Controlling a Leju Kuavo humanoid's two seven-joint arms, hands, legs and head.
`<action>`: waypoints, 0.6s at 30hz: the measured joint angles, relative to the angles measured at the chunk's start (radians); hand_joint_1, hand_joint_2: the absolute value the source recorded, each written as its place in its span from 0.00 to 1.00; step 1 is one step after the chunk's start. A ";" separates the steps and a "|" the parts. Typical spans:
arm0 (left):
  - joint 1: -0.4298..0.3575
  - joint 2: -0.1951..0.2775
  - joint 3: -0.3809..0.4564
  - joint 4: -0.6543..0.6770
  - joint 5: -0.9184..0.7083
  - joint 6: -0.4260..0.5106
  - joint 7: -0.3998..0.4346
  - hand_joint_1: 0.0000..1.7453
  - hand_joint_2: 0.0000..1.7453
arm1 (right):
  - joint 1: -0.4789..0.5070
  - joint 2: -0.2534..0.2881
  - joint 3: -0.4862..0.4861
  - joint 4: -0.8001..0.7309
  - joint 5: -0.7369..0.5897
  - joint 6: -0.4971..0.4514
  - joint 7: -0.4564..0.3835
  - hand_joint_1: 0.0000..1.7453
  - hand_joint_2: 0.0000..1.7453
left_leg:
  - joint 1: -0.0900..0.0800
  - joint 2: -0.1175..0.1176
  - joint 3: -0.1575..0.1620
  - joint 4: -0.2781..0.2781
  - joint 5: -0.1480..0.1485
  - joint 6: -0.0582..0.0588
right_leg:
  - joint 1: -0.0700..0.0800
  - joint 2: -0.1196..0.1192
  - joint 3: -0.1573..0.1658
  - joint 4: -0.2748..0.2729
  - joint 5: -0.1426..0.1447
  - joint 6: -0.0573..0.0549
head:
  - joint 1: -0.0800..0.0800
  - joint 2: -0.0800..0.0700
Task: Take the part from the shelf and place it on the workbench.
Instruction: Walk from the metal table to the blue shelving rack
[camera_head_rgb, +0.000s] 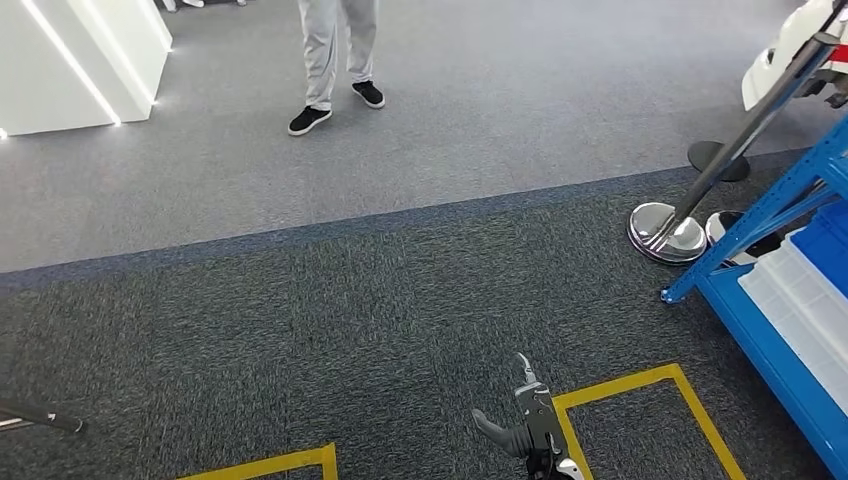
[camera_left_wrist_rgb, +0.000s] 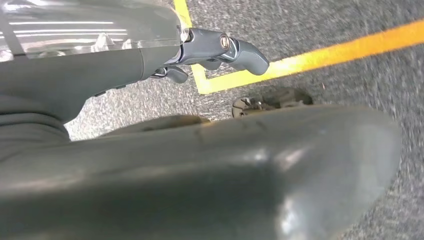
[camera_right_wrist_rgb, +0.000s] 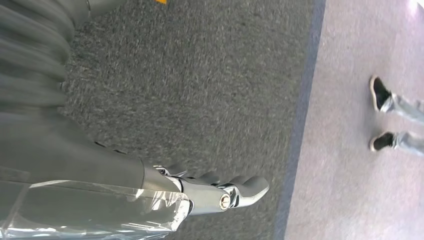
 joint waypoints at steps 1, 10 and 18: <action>-0.001 0.000 -0.001 0.000 0.000 -0.001 0.000 0.00 0.00 | -0.001 0.000 0.000 0.000 0.000 0.000 0.000 0.00 1.00 | 0.003 -0.022 -0.010 0.030 -0.021 -0.005 | -0.003 0.012 0.002 -0.003 0.003 -0.007 | 0.000 0.000; 0.005 0.000 -0.014 0.000 -0.001 -0.002 0.000 0.00 0.00 | -0.005 0.002 0.000 0.007 0.000 0.000 0.002 0.00 1.00 | 0.018 -0.160 -0.047 0.062 0.011 -0.011 | -0.006 0.140 0.004 0.006 0.002 -0.007 | 0.000 0.000; 0.000 -0.001 -0.020 0.000 -0.017 -0.009 -0.001 0.00 0.00 | -0.007 0.001 0.000 0.007 -0.002 -0.012 0.012 0.00 1.00 | 0.015 -0.114 -0.019 -0.016 0.039 0.033 | -0.006 0.077 -0.077 0.136 -0.071 0.036 | 0.000 0.000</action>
